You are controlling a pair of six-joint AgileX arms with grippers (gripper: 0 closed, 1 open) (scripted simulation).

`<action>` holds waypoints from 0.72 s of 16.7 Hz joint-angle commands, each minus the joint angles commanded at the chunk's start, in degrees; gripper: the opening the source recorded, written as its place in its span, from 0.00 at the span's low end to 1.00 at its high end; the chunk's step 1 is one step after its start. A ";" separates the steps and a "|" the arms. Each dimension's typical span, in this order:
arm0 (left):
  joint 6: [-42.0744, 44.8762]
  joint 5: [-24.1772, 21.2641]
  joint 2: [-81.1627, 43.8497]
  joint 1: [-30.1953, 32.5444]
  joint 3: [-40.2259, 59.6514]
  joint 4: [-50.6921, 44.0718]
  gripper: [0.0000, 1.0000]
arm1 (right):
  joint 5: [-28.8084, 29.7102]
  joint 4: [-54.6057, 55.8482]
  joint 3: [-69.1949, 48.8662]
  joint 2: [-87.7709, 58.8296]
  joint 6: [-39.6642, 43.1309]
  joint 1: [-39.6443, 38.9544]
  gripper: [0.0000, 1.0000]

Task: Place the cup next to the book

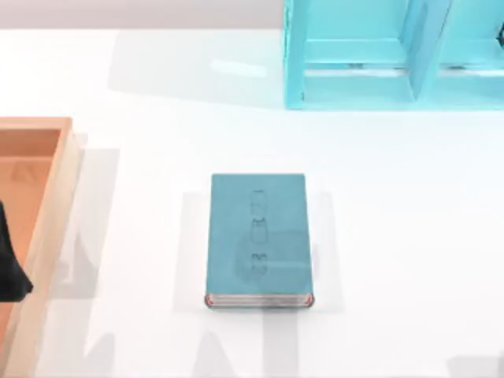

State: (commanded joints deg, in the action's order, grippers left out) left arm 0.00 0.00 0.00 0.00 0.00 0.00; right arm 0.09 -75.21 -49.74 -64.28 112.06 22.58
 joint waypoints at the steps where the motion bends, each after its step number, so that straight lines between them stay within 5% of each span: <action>1: 0.00 0.00 0.00 0.00 0.00 0.00 1.00 | 0.00 -0.27 -0.25 -0.23 0.44 0.10 1.00; 7: 0.00 0.00 0.00 0.00 0.00 0.00 1.00 | -0.01 0.75 0.76 -0.26 0.29 -0.14 1.00; 12: 0.00 0.00 0.00 0.00 0.00 0.00 1.00 | -0.02 12.59 9.44 -3.20 -0.01 -0.26 1.00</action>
State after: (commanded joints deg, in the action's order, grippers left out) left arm 0.00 0.00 0.00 0.00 0.00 0.00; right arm 0.08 -62.62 -40.30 -67.48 112.05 22.33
